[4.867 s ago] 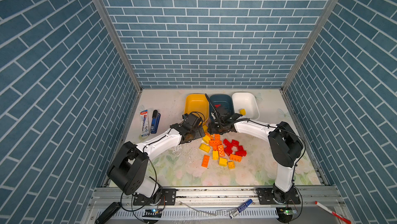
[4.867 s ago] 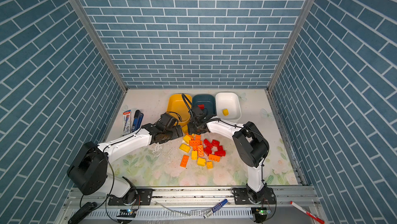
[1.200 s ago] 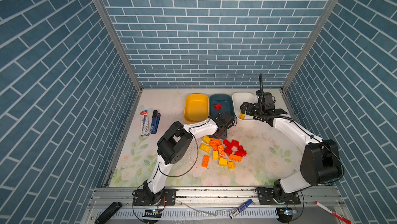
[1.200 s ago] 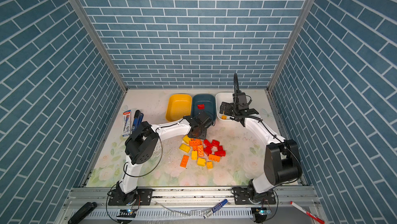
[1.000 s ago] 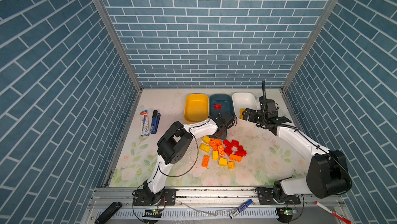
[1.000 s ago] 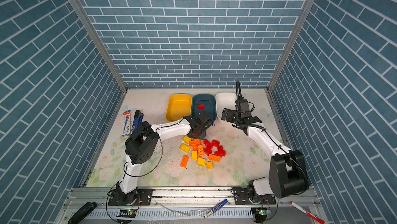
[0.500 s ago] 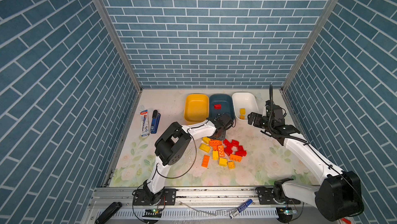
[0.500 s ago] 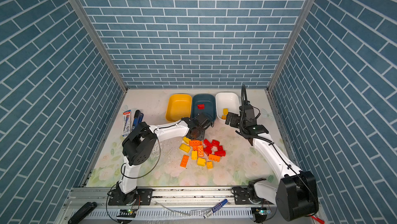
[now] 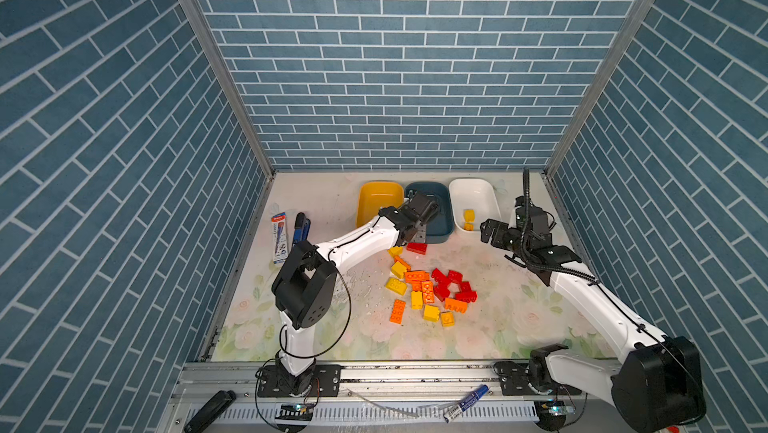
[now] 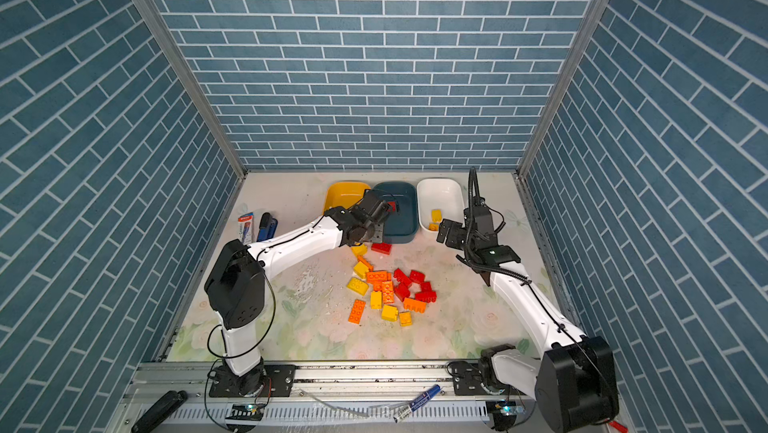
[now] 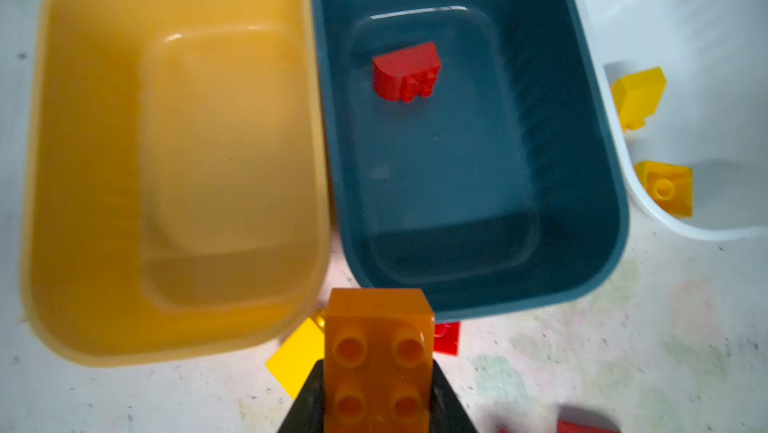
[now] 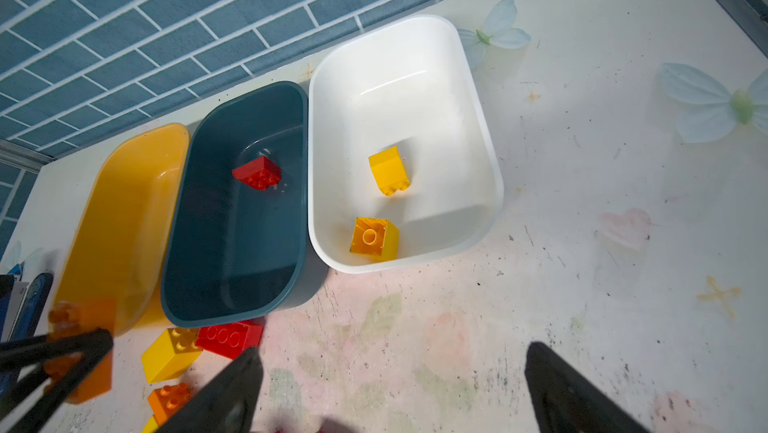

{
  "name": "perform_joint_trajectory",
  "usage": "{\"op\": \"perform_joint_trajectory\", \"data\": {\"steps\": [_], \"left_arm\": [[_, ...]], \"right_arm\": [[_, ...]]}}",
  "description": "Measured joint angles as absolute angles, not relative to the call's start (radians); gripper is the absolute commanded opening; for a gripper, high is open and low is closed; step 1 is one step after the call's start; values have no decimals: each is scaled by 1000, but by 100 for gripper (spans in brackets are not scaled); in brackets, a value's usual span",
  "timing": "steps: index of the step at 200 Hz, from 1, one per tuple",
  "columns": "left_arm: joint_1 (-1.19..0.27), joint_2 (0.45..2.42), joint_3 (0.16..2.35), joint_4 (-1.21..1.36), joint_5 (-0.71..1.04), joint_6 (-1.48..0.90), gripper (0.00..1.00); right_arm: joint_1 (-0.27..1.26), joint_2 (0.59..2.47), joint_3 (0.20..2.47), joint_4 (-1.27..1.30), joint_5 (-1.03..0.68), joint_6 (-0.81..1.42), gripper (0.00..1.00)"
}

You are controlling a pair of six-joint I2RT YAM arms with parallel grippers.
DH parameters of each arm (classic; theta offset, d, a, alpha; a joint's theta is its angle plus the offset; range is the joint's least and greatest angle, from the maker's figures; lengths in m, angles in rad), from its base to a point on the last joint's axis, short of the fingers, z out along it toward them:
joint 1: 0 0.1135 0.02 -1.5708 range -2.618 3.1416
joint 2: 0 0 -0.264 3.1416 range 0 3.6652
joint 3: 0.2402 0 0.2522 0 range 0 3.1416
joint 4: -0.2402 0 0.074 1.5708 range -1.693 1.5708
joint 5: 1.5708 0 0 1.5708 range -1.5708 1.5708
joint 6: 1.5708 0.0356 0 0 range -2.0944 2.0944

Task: Sort the legos into containers by color
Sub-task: 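Carry the orange brick into the yellow tub with the left gripper and release, then lower the right gripper to the pile and grasp a red brick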

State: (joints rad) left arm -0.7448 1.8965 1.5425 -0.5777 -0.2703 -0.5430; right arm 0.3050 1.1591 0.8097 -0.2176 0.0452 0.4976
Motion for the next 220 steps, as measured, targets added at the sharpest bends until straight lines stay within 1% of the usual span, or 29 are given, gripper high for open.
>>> {"op": "perform_joint_trajectory", "data": {"steps": [50,81,96,119,135,170,178,183,192,220], "left_arm": [[-620,1898,1593,-585,-298,-496,19],[-561,1941,1637,-585,-299,-482,20],[-538,1975,1657,-583,-297,-480,22],[-510,2023,1686,-588,-286,-480,30],[-496,2051,1712,-595,-271,-480,39],[-486,2060,1731,-591,-237,-471,67],[-486,2060,1729,-586,-226,-461,78],[-486,2060,1728,-583,-221,-466,89],[-487,2059,1726,-583,-215,-461,99],[-487,2039,1696,-562,-208,-477,99]], "right_arm": [[305,1151,771,-216,23,497,98],[307,1156,762,-217,-19,496,98],[309,1162,762,-217,-40,492,97],[318,1182,762,-218,-62,487,96],[327,1203,762,-225,-80,470,97],[376,1251,764,-271,-98,435,97],[391,1261,764,-281,-101,427,97],[403,1267,764,-287,-101,421,97],[421,1278,764,-298,-101,416,98],[477,1319,772,-349,-101,411,95]]}}
